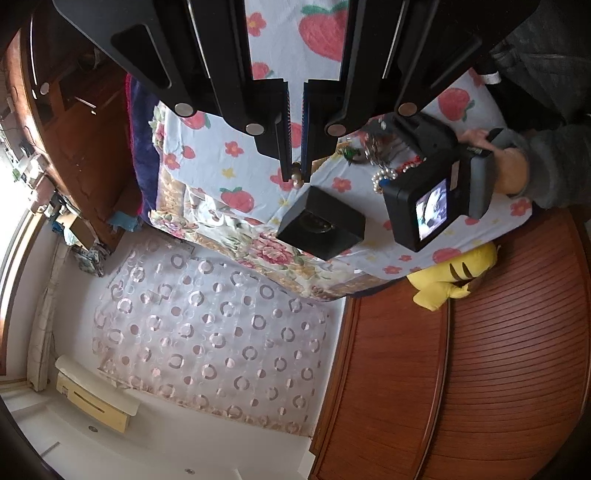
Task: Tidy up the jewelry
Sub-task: 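Lift the beige necklace with the right gripper and carry it toward the black box, then drop the silver hair comb into the box with the left gripper while the right holds the necklace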
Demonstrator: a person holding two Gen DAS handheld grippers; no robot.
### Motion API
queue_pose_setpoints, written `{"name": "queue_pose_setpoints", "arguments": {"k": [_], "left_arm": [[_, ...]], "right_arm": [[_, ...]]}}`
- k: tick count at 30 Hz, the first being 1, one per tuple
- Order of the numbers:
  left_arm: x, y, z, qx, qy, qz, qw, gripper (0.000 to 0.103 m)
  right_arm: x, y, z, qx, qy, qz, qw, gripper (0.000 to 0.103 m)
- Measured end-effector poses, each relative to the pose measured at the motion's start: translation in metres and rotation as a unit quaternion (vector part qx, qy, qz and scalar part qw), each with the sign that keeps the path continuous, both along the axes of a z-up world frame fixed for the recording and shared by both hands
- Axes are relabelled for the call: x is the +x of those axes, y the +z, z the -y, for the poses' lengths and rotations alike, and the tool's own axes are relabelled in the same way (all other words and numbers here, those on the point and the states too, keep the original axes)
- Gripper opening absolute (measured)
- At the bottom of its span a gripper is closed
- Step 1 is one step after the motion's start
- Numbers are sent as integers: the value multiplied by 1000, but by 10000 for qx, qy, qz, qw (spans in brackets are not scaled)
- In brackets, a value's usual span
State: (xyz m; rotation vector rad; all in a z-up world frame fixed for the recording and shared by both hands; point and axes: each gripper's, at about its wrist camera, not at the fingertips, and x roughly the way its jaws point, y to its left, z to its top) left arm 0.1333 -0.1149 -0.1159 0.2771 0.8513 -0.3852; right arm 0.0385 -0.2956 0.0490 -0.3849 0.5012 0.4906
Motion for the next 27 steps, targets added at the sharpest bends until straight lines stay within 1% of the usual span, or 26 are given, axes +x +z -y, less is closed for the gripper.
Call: {"name": "queue_pose_setpoints", "arguments": {"k": [3,8,12,13,14,18,20,22,23,27], "left_arm": [[4,2,-10,-138,167,-39,9998,86],[-5,12,-16,-227,151,86,9996,86],[-11,13,-20,-355,25,-40,9994,86],[-10,12,-20,-367,-8,-69,9993,84],[-11,9,-20,-365,-33,-109,9993,79],[-8,2,-17,-309,-45,-180,9994,72],[-9,1,-14,-237,-80,-141,9996,65],[-11,3,-15,-290,-114,-157,9994,56],[-12,3,-16,-292,-115,-160,9994,54],[-15,5,-19,-296,-134,-157,9993,53]], "right_arm": [[-1,-1,7,-17,-116,31,9999,5],[9,-10,14,50,-179,-88,9998,5],[11,-12,15,47,-185,-83,9998,5],[10,-11,16,39,-186,-79,9998,5],[12,-12,17,44,-189,-86,9998,5],[17,-15,17,57,-228,-94,9997,5],[20,-18,18,47,-238,-113,9996,5],[22,-20,17,36,-237,-130,9996,5],[23,-21,16,27,-233,-133,9996,5],[25,-22,14,52,-204,-150,9997,6]]}}
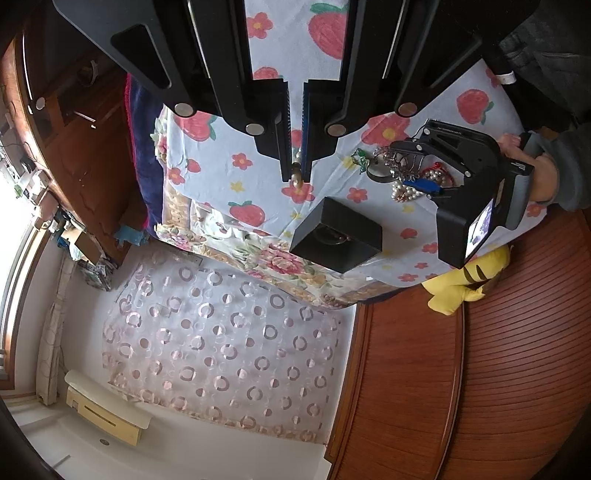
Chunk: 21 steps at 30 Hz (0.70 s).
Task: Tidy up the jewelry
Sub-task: 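Drop the silver hair comb into the box with the left gripper while the right holds the necklace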
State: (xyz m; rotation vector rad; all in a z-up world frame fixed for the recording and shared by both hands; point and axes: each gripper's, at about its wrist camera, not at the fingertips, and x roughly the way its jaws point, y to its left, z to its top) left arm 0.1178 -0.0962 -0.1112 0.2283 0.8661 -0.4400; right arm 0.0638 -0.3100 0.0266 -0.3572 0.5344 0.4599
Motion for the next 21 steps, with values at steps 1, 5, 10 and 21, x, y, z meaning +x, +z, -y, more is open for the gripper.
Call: {"name": "queue_pose_setpoints", "arguments": {"k": [1,5,10,21], "left_arm": [[-1,1,-1,-7,11,-1,10000,53],[-5,3,-4,-37,75,45,10000,53],[-12,5,-11,-120,108,109,9998,53],[-25,3,-15,-77,-20,163,9998,51]], "right_arm": [[1,-2,-2,6,11,-3,10000,5],[4,-4,-6,-17,41,6,10000,5],[5,-5,-9,2,48,8,10000,5],[6,-4,-10,-28,71,7,10000,6]]}}
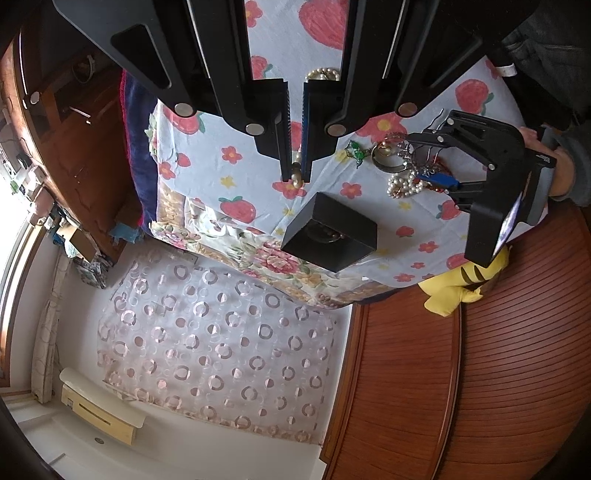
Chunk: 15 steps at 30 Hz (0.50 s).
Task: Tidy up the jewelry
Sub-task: 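Drop the silver hair comb into the box with the left gripper while the right holds the necklace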
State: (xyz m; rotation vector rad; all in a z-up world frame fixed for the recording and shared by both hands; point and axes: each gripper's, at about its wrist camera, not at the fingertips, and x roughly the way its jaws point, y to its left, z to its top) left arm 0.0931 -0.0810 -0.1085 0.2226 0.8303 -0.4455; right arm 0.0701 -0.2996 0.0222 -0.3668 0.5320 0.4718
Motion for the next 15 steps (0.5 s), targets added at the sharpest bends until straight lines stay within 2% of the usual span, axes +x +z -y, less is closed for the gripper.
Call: {"name": "queue_pose_setpoints", "arguments": {"k": [9,15], "left_arm": [[-11,17,-12,-211,94,284,9993,50],[4,35,-22,-353,260,467,9979,50]], "right_arm": [[4,-2,-10,5,25,11,10000,5],[14,8,-24,92,92,119,9998,5]]}}
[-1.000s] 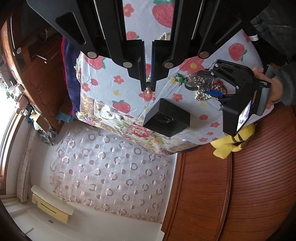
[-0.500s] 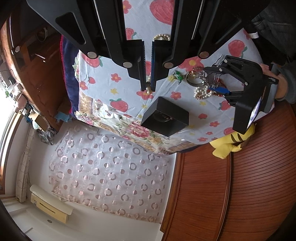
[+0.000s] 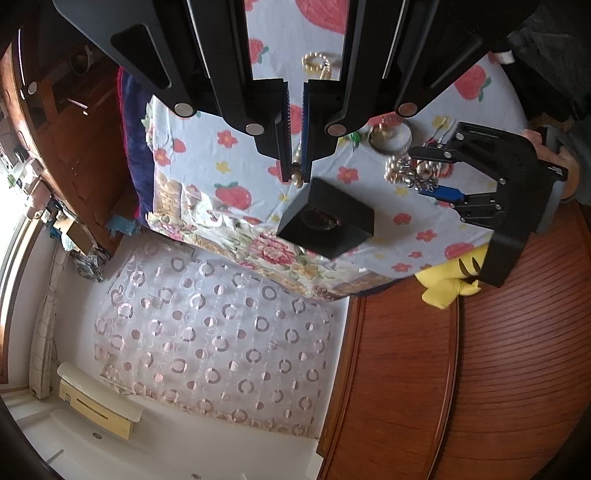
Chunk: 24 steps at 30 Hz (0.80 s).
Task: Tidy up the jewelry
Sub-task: 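Drop the silver hair comb into the box with the left gripper while the right holds the necklace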
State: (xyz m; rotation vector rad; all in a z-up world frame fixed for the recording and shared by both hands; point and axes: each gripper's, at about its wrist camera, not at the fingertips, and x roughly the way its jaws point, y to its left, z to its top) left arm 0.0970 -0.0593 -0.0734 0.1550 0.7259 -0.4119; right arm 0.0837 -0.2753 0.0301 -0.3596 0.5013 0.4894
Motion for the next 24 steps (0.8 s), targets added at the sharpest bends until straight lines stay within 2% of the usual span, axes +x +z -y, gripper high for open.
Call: {"name": "queue_pose_setpoints", "arguments": {"k": [9,16,24], "left_arm": [[50,24,-10,-75,283,183,9994,50],[93,43,-13,-97,547,373,9978,51],[154,35,-18,-80,806,197,9965,51]], "right_arm": [[24,44,-24,242,102,513,9983,5],[63,78,-48,264,149,861,9958,5],[116,87,-67,200,47,734,9971,5]]}}
